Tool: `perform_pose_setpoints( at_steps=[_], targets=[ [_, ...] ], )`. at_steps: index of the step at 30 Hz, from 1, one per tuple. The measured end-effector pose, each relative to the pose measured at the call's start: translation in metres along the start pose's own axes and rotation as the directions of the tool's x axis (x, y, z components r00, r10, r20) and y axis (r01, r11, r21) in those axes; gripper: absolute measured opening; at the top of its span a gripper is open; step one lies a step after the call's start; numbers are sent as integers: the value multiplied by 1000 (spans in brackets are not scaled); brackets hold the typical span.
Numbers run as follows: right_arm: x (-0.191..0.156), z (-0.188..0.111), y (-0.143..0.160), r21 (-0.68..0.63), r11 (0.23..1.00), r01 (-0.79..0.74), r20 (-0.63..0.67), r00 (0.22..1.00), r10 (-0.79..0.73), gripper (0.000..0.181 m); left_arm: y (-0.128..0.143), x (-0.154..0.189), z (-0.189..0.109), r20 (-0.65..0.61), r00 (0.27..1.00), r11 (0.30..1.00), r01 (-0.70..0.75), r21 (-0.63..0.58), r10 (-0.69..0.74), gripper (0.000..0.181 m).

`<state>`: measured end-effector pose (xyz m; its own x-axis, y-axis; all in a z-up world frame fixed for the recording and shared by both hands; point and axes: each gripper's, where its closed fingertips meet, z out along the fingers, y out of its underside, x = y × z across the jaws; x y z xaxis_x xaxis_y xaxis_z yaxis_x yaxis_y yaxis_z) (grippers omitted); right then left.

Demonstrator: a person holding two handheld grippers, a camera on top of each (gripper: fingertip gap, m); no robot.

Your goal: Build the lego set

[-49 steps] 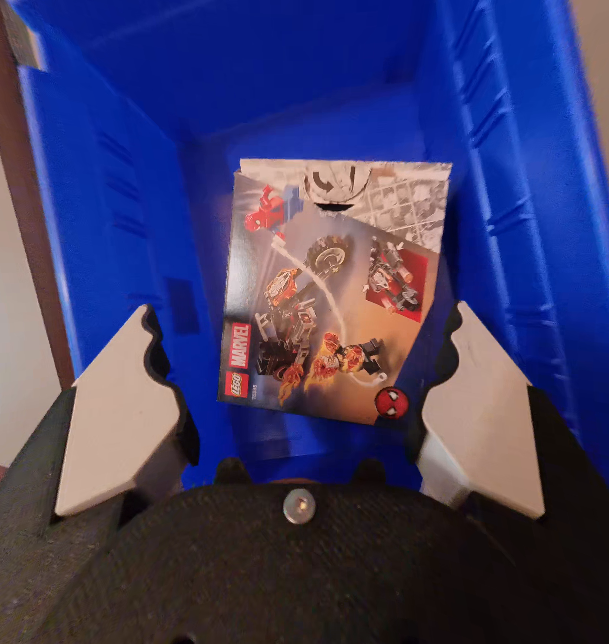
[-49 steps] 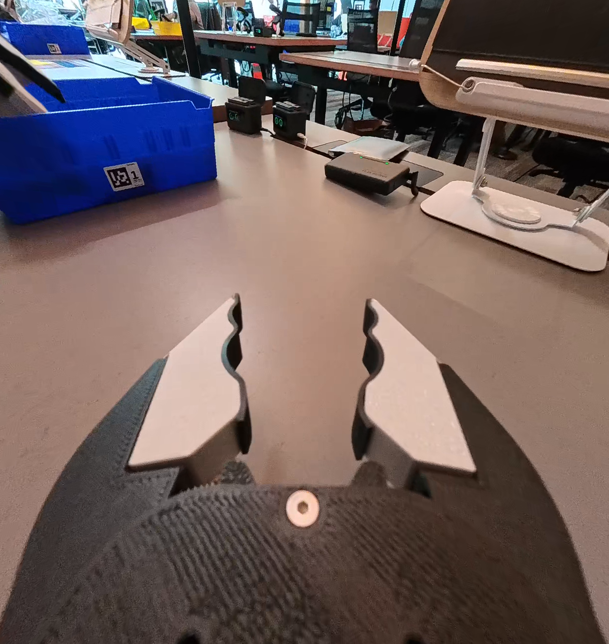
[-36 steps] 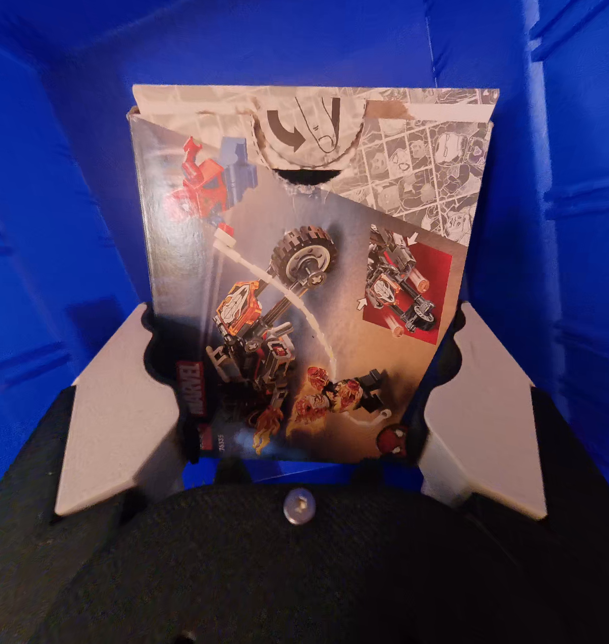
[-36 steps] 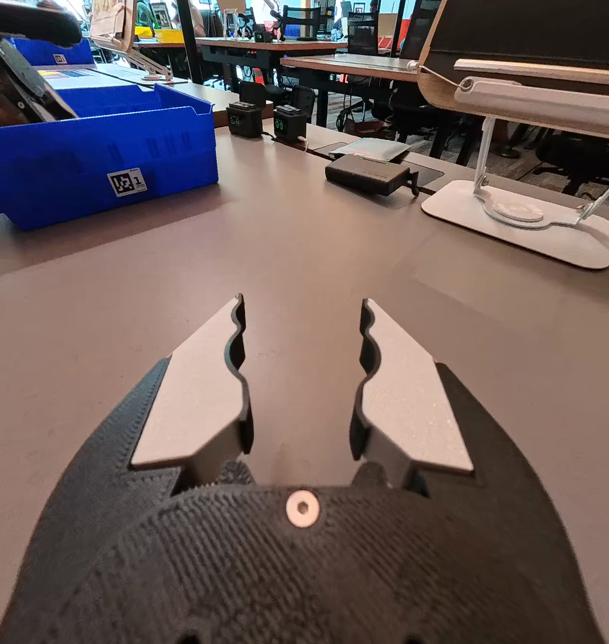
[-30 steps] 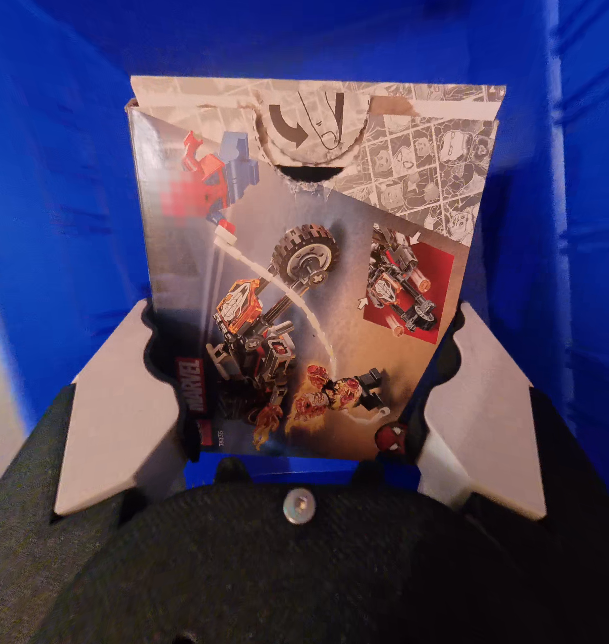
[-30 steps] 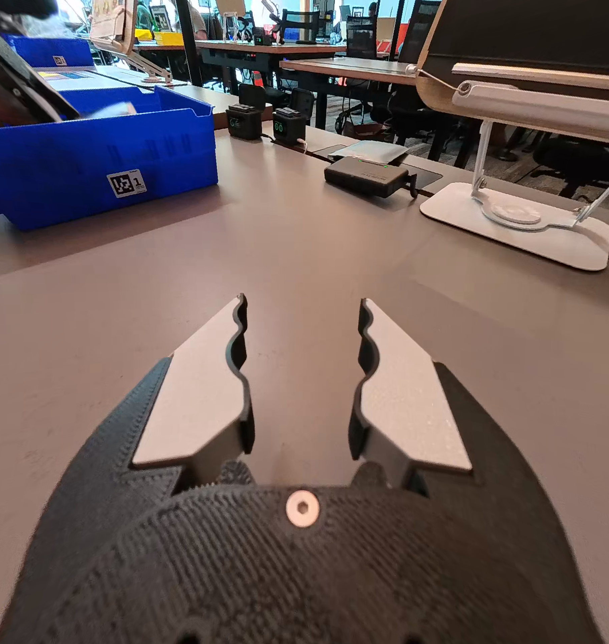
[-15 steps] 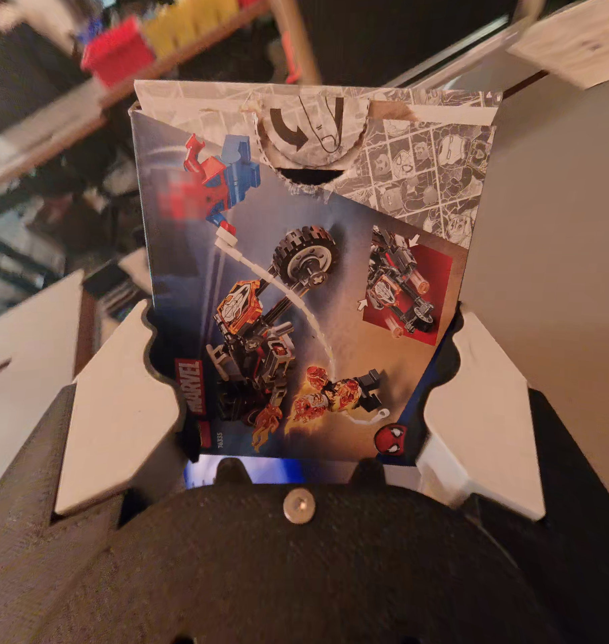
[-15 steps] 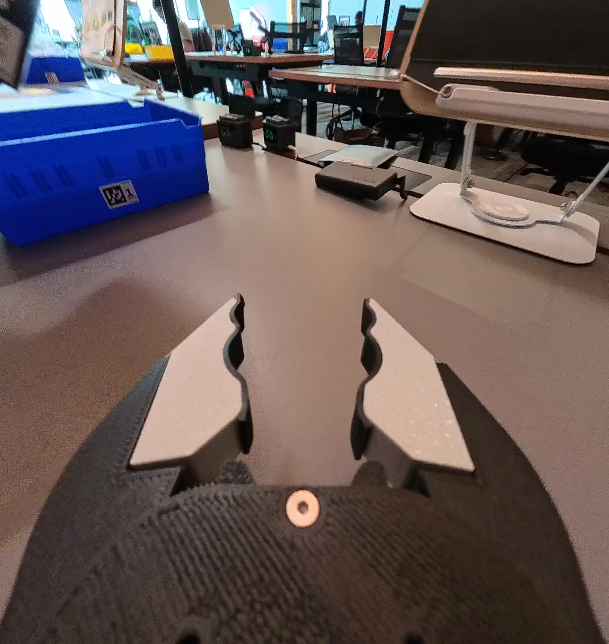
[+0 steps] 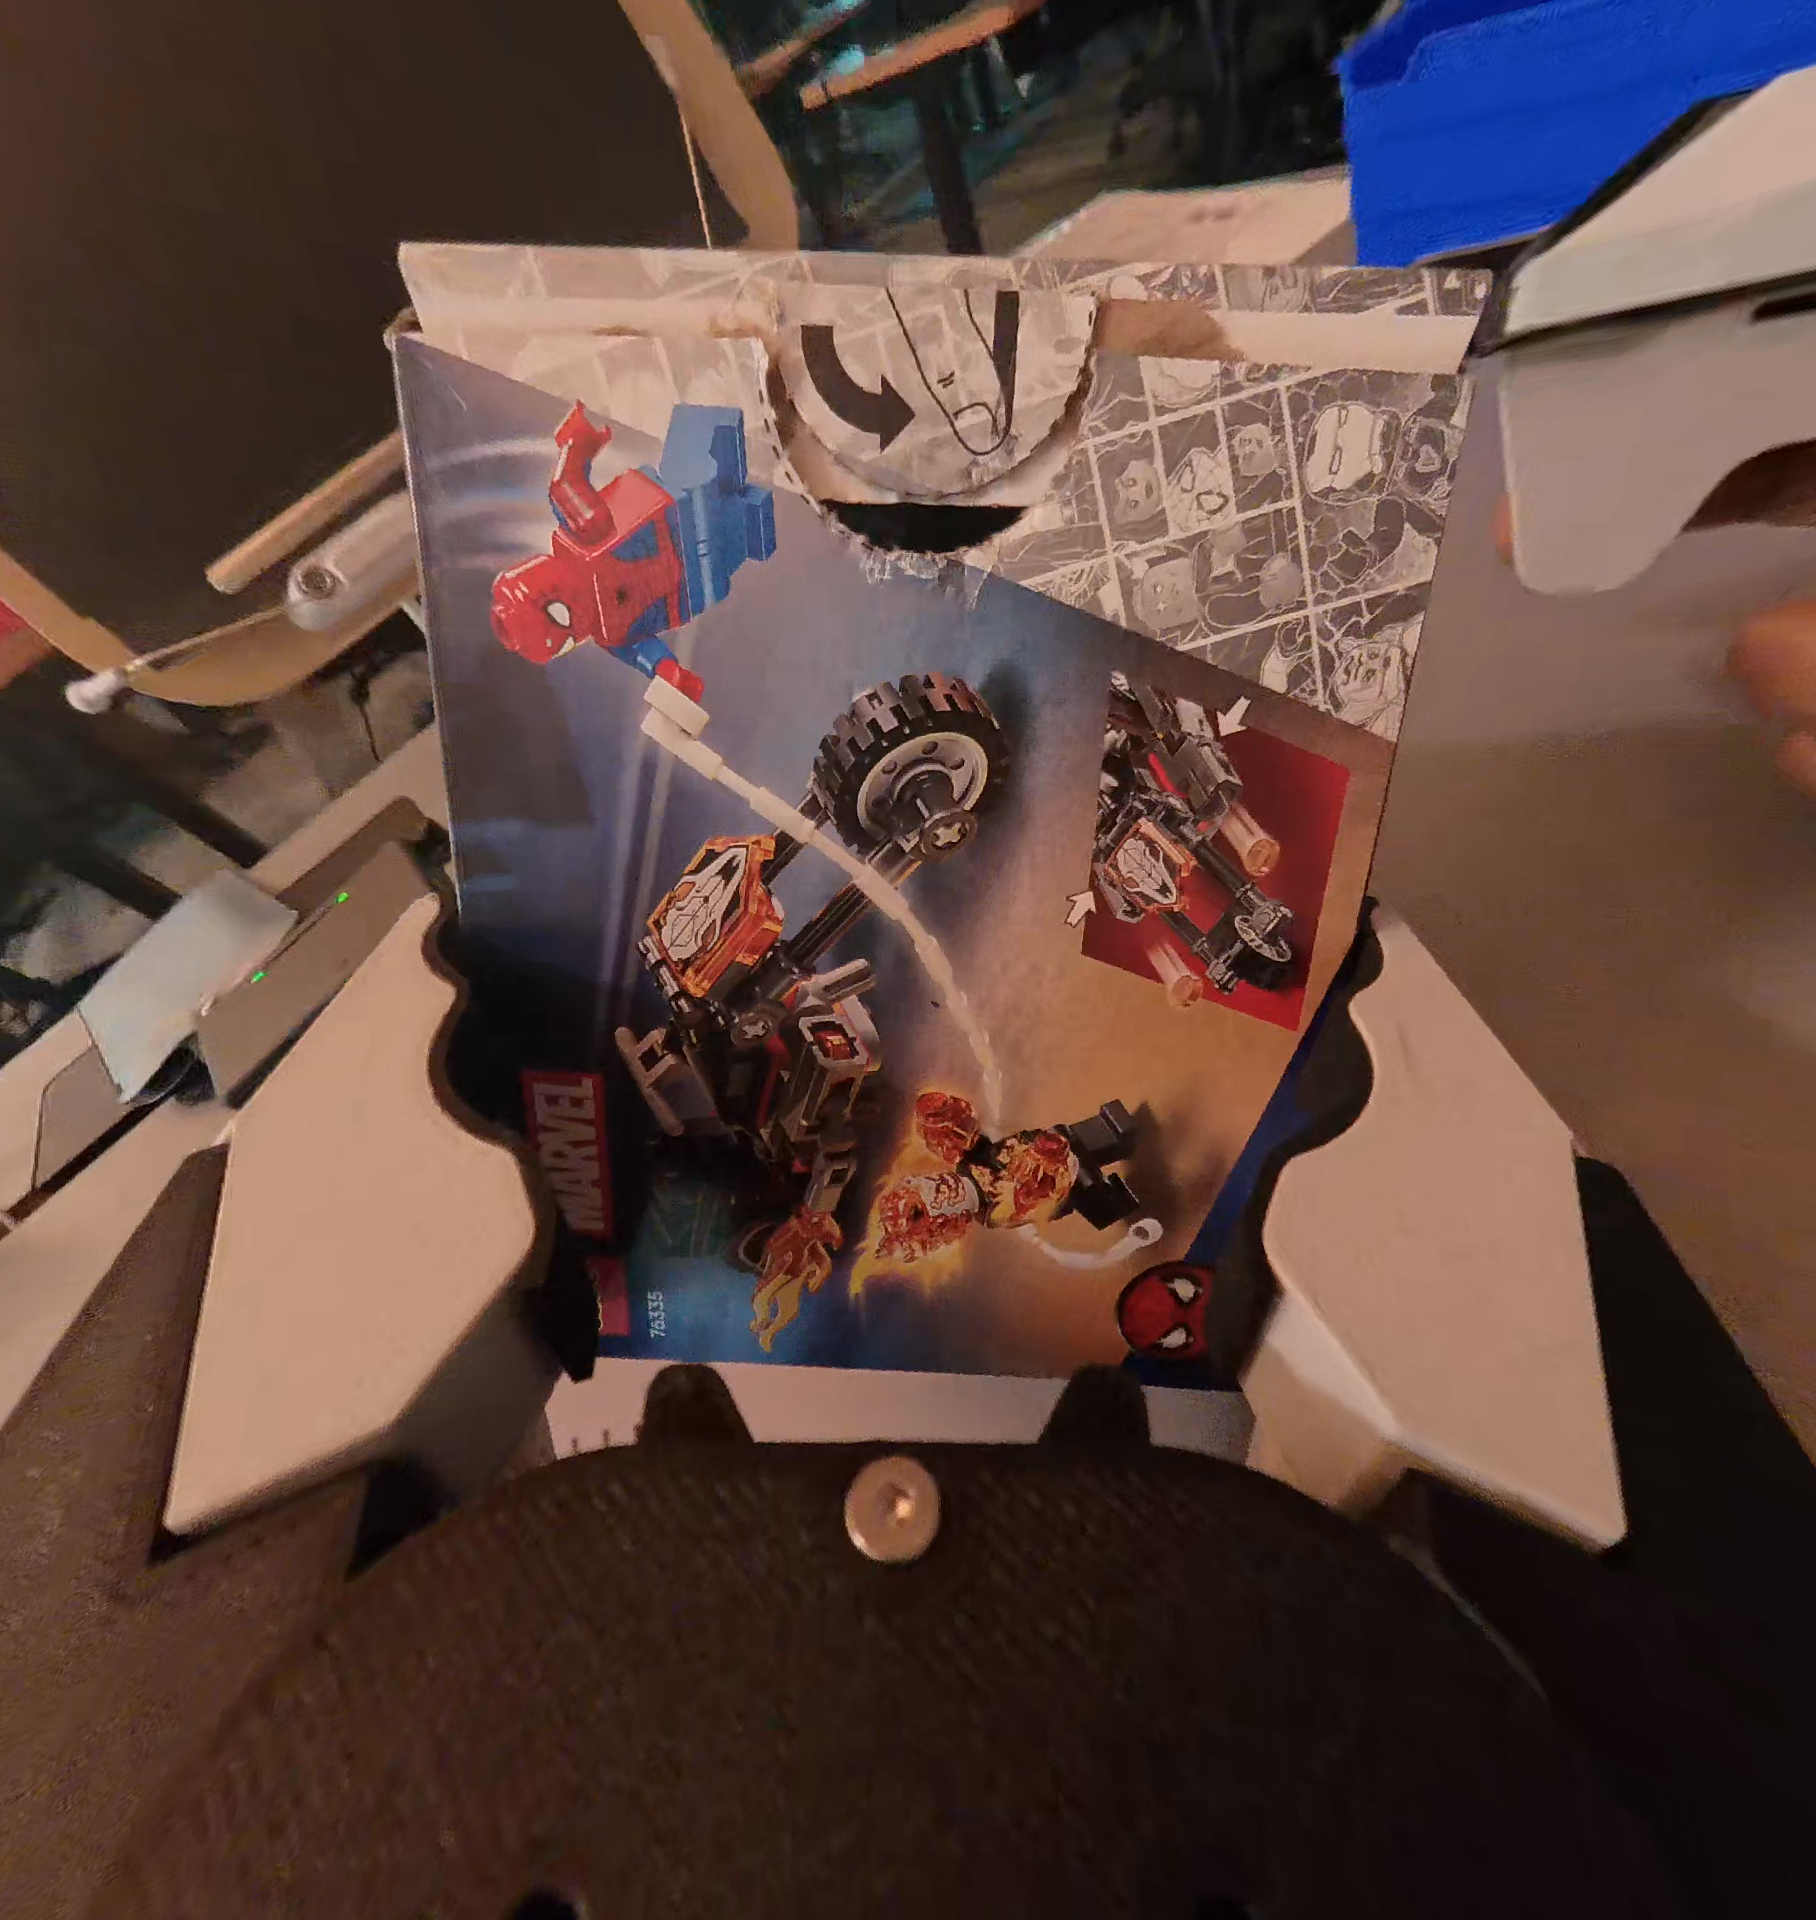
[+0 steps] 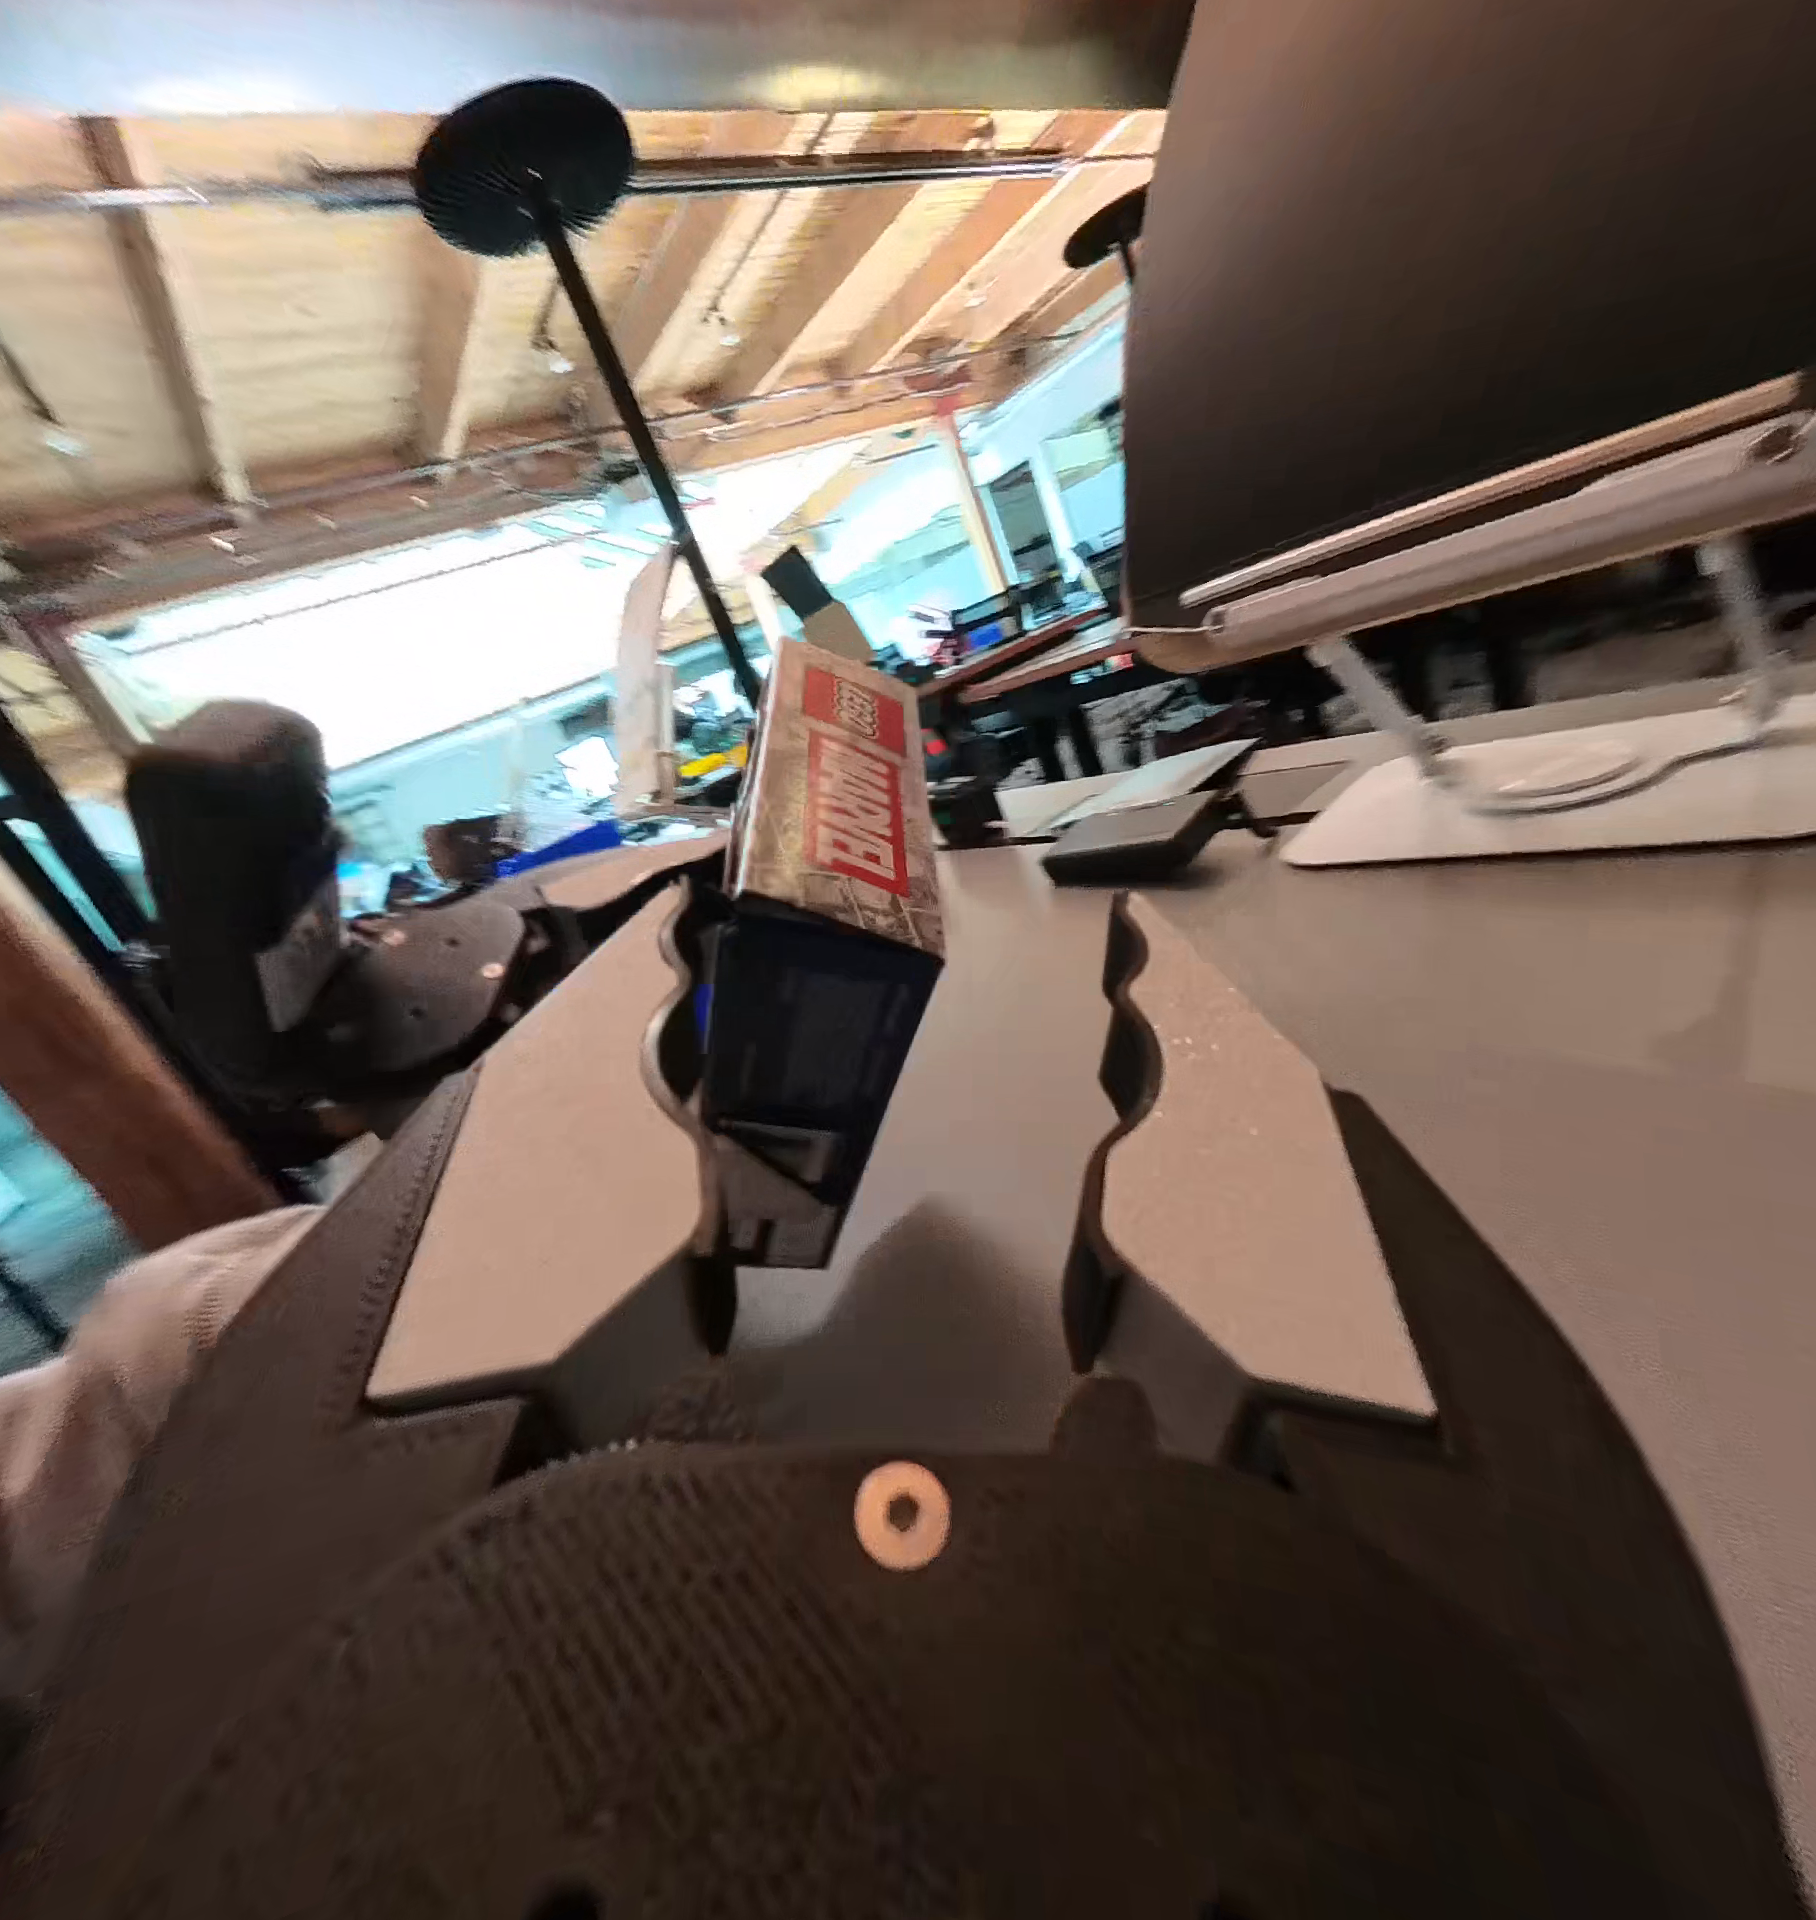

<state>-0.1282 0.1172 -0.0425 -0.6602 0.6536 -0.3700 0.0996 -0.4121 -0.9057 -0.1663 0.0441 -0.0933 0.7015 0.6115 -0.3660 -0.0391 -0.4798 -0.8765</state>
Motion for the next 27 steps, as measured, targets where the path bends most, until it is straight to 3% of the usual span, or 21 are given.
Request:
perform_pose_setpoints(
  at_steps=[3,7,12,18,21,27],
  targets=[
    [-8,0,-2,5,995,-103,98,990,102,82,0,6,-4,-4,1000,999,10,45,-9,157],
    [-10,-1,-4,5,978,-210,169,964,206,83,10,8,-5,41,996,996,-84,42,82,157],
    [-11,6,15,-89,987,-137,129,981,148,86,5,24,-7,45,978,976,-205,67,203,158],
    [-12,10,30,-175,970,-169,132,972,193,73,3,36,-7,87,937,937,-344,62,338,157],
    [-21,9,30,-201,950,-238,213,936,280,52,3,36,-7,88,937,937,-343,57,338,156],
    [-22,8,30,-250,928,-275,250,908,336,50,3,36,-7,86,937,937,-343,61,338,156]
  ],
)
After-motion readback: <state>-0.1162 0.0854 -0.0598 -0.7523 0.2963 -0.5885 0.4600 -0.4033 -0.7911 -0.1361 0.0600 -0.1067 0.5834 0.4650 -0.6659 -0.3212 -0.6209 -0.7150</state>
